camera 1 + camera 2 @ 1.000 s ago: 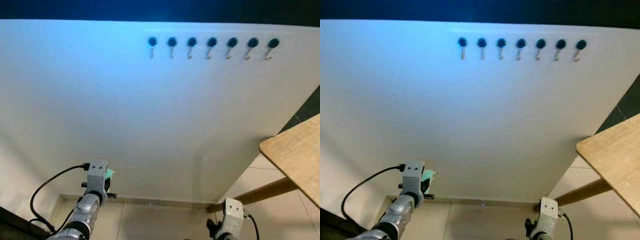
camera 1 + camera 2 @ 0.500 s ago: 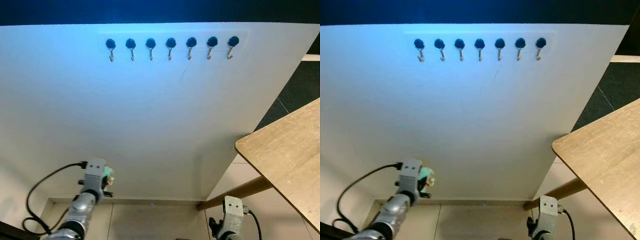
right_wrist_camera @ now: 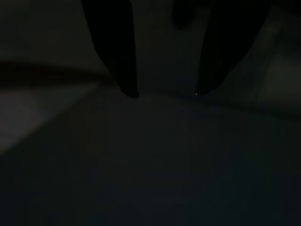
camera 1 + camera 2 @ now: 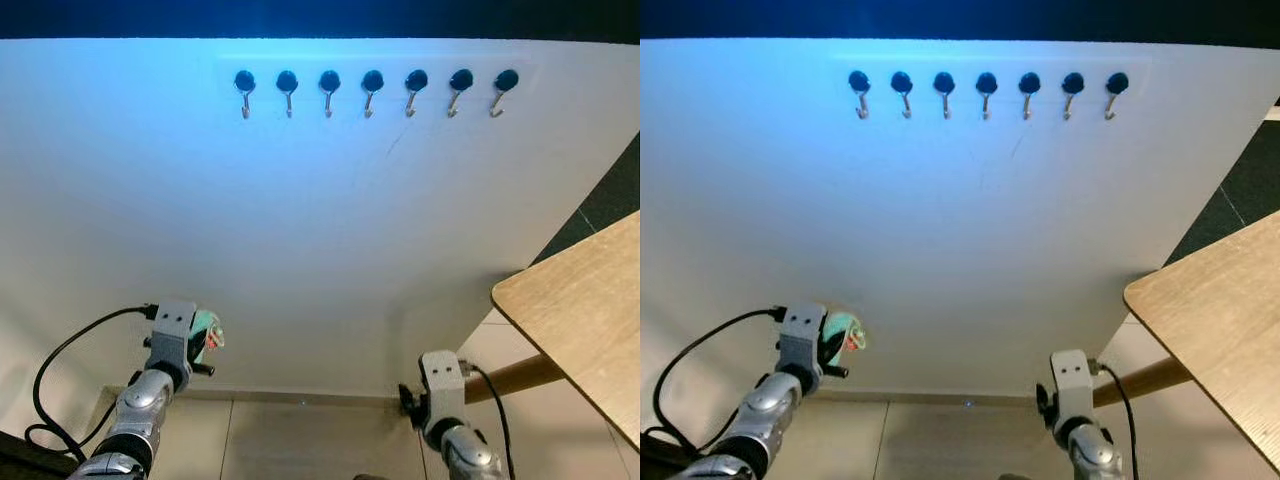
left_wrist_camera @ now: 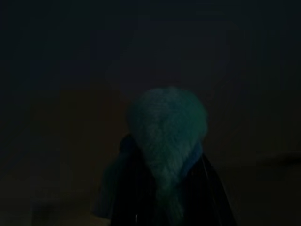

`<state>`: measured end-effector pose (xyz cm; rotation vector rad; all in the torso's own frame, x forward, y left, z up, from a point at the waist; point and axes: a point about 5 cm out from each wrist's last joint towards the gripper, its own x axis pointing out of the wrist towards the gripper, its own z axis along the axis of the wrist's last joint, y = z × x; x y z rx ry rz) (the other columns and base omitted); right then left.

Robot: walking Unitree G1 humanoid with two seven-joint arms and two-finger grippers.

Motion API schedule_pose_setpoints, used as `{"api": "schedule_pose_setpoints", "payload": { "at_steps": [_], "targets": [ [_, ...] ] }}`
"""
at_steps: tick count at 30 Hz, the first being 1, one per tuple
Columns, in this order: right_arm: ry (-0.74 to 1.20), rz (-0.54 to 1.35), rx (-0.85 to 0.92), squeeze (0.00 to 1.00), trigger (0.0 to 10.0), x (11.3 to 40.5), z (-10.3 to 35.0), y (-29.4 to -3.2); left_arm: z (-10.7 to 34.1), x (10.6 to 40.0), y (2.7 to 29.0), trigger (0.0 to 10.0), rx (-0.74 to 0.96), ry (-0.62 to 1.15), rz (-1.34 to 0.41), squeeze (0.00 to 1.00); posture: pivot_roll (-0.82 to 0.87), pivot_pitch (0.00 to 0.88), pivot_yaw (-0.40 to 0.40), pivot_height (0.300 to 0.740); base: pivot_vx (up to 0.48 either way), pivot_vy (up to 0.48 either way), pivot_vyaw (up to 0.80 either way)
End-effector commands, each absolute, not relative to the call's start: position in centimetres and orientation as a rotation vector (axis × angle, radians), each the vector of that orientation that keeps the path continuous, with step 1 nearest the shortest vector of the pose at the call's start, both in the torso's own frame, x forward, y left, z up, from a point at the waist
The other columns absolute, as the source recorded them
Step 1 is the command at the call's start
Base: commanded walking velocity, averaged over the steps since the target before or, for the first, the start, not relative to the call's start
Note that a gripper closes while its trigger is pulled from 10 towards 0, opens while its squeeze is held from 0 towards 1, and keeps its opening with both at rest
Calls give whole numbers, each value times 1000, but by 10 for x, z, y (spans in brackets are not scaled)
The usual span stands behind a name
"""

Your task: Hang keys on a hook

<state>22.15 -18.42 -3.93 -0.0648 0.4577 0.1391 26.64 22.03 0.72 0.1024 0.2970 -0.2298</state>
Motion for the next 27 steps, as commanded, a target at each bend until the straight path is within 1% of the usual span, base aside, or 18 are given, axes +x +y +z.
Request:
{"api": "schedule_pose_setpoints", "payload": {
  "at_steps": [1,3,6,8,10,12,13,16,19,20,23,24,25,27],
  "targets": [
    [395,176,-40,0,10000,227,-32,-178,18,268,223,10000,112,220,-286,0,32,53,18,740,0,0,0],
    [283,241,-21,0,10000,238,-12,-171,36,270,210,10000,107,121,-456,0,34,57,12,740,0,0,0],
    [169,307,-28,0,10000,247,10,-162,51,269,198,10000,108,65,-633,0,32,62,11,740,0,0,0],
    [114,338,-40,0,10000,251,22,-157,60,266,193,10000,124,38,-716,0,26,65,14,740,0,0,0],
    [114,338,-40,0,10000,251,22,-157,60,266,193,10000,124,38,-716,0,26,65,14,740,0,0,0],
    [37,375,-48,0,10000,255,38,-149,75,263,183,10000,130,-19,-817,0,16,67,17,740,0,0,0],
    [37,375,-48,0,10000,255,38,-149,75,263,183,10000,130,-19,-817,0,16,67,17,740,0,0,0],
    [-64,419,-9,0,10000,256,62,-140,102,258,171,10000,93,-101,-946,0,14,68,16,740,0,0,0],
    [-98,437,5,0,10000,254,70,-138,112,256,170,10000,69,-117,-992,0,10,67,13,740,0,0,0],
    [-130,453,11,0,10000,251,77,-136,124,254,169,10000,47,-137,-1034,0,9,66,9,740,0,0,0],
    [-148,463,8,0,10000,242,82,-141,171,259,168,10000,14,-289,-1039,0,12,64,3,740,0,0,0],
    [-150,459,6,0,10000,240,82,-143,183,261,167,10000,12,-327,-1033,0,16,63,-1,740,0,0,0],
    [-150,459,6,0,10000,240,82,-143,183,261,167,10000,12,-327,-1033,0,16,63,-1,740,0,0,0],
    [-174,449,17,0,10000,238,88,-145,208,266,166,10000,17,-409,-1030,0,17,60,-3,740,0,0,0]
  ]
}}
